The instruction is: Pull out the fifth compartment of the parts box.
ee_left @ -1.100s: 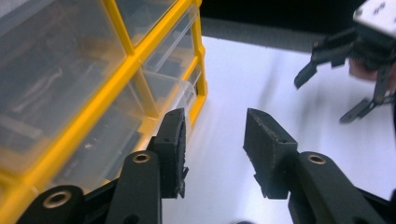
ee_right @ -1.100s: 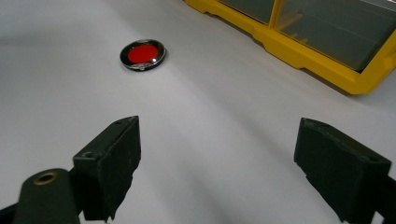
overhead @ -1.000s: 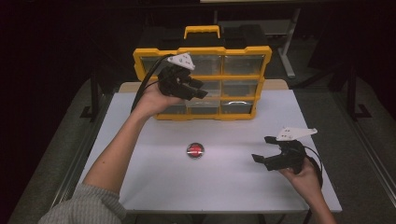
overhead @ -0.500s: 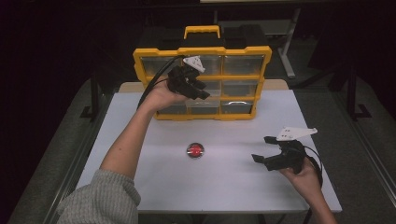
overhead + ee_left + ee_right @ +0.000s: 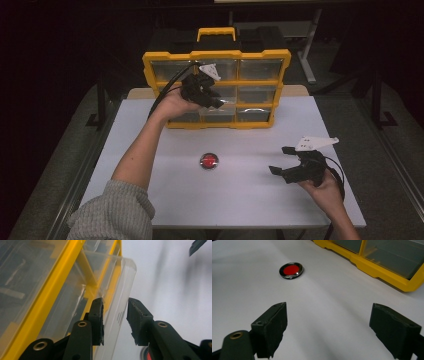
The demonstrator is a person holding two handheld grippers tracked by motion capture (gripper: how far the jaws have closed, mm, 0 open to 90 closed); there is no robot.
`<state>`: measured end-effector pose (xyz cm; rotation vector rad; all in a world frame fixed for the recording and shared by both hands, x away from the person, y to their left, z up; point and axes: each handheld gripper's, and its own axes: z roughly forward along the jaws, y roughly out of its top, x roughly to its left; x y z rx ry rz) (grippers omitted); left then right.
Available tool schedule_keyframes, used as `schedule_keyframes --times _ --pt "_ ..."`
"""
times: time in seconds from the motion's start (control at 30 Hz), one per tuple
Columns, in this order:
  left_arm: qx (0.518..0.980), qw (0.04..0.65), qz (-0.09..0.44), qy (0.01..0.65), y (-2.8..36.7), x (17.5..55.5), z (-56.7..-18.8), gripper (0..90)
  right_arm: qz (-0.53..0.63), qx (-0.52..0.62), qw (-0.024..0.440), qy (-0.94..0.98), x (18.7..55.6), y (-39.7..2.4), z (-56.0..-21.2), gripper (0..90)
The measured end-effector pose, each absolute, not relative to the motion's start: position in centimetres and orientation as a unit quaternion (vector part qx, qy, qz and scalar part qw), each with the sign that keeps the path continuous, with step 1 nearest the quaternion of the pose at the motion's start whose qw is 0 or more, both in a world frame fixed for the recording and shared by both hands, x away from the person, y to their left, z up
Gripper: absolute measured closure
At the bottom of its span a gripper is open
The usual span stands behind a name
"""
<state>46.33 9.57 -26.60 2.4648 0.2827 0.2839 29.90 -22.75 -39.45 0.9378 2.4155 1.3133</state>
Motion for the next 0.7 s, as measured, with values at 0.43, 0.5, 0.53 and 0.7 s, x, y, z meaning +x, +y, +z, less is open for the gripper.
schedule_keyframes --times 0.43,0.5,0.53,0.7 --pt "0.938 0.323 0.09 0.083 10.1 45.5 -26.2 70.1 0.446 0.322 0.116 0.827 29.9 -22.7 -39.7 13.8" --pt "0.938 0.325 0.09 0.08 10.2 45.3 -26.1 70.5 0.447 0.323 0.115 0.827 29.9 -22.7 -39.7 13.8" --pt "0.938 0.325 0.09 0.077 10.2 45.2 -26.1 70.5 0.446 0.322 0.115 0.827 29.9 -22.7 -39.7 13.8" --pt "0.939 0.325 0.088 0.074 10.4 44.7 -26.2 70.6 0.444 0.321 0.114 0.829 29.9 -22.5 -39.7 13.8"
